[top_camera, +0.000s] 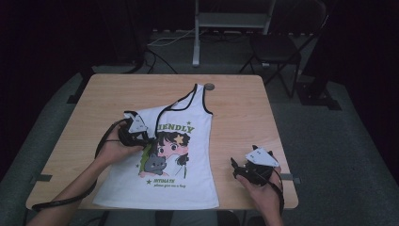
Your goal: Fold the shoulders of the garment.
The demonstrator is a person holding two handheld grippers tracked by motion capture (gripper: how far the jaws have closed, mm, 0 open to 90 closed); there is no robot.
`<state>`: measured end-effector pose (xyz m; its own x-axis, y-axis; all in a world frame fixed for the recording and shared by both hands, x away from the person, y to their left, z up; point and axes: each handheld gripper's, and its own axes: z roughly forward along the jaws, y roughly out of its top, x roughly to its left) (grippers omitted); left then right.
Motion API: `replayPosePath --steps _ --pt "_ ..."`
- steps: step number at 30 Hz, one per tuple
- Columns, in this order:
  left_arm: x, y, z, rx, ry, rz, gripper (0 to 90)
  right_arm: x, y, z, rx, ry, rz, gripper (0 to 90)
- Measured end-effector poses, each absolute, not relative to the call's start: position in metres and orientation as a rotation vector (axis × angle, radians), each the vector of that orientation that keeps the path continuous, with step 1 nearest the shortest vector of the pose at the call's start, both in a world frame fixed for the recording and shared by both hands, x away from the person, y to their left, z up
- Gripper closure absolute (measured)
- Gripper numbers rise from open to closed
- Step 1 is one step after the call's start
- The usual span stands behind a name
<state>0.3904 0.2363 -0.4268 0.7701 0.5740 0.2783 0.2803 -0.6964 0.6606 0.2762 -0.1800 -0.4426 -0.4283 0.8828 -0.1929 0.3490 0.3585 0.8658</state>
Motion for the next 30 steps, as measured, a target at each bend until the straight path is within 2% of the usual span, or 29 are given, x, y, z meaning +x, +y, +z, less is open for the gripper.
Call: replayPosePath --steps 3,12,21,30 --pt "0.386 0.24 -0.423 2.324 0.647 0.619 46.1 0.276 -0.18 -0.443 1.073 1.949 1.015 13.2" --pt "0.367 0.266 -0.398 2.16 0.721 0.58 31.6 0.276 -0.18 -0.443 1.069 1.949 1.012 13.2" --pt "0.341 0.305 -0.373 2.014 0.737 0.617 29.2 0.276 -0.179 -0.443 1.07 1.952 1.005 13.2" --pt "0.318 0.344 -0.366 1.921 0.789 0.691 29.2 0.276 -0.179 -0.443 1.07 1.956 1.0 13.2"
